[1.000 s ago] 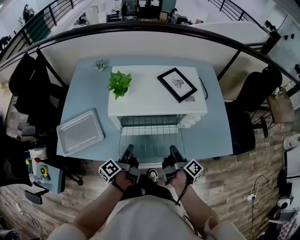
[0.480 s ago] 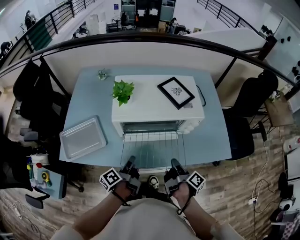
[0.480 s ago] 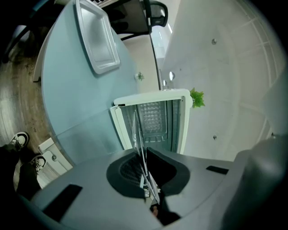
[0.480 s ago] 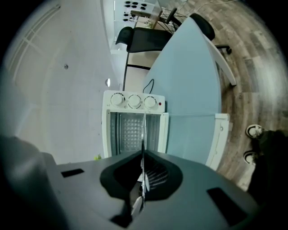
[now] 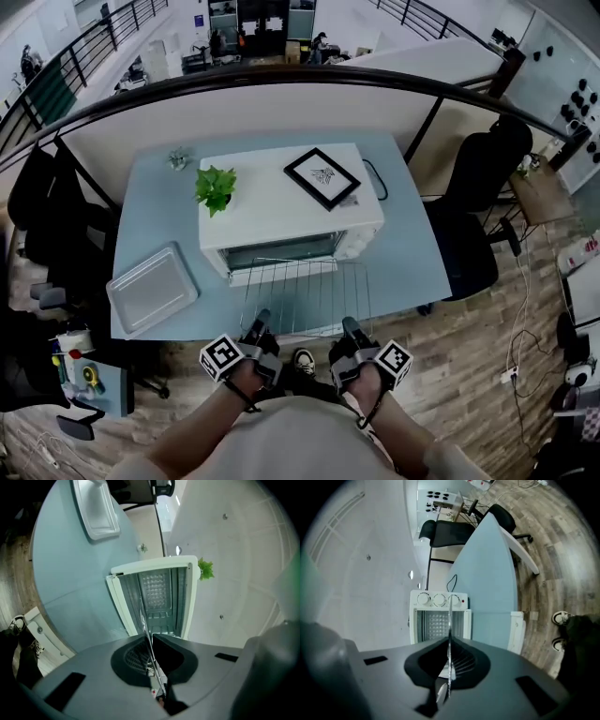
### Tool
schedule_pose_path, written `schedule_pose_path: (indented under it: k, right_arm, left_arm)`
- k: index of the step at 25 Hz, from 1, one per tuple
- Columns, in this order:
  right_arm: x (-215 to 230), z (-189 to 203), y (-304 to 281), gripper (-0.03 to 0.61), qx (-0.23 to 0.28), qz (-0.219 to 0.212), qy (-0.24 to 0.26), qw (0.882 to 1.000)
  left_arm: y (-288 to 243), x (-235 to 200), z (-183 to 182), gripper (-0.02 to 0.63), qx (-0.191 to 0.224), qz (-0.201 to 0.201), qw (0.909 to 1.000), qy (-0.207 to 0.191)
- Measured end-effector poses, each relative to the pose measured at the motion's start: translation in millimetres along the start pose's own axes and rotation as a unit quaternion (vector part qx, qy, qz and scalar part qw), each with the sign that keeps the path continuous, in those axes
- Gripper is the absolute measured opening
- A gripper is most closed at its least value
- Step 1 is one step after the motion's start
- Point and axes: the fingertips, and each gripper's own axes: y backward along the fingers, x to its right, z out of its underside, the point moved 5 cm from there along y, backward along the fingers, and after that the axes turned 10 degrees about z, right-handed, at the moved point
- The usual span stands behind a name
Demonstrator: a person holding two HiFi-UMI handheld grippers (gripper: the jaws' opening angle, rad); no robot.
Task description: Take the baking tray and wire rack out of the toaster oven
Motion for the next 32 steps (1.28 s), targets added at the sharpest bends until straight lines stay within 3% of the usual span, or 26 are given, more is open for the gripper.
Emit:
schedule_pose_path:
  k: [10,23,29,32]
  right_arm:
    - [17.3,-47.1,58.7,0.006,0.098,-0.01,-0.034,0.995]
    - [58.4,-84.2,135.9,0.006,0.207,0.004,-0.098,0.973]
    - [71.1,-109.5,140.0,0.006,0.236,0.004,-0.119,0.964]
    - [72.8,-125.8,133.2,0.006,0.245,0.005,-0.116,0.963]
  left_arm:
    - [-48.1,16.9,59.2,0.009,-0.107,0.023,0.994,0.006]
    - [-86.7,24.7,142.0,0.009,-0.236,0.029,0.9713,0.005]
    - [-110.3,21.6,164.9,0.009,-0.276,0.016,0.9611,0.007]
    - [-124.8,14.0,171.3,0.009,-0.286,-0.014,0.9582,-0.001]
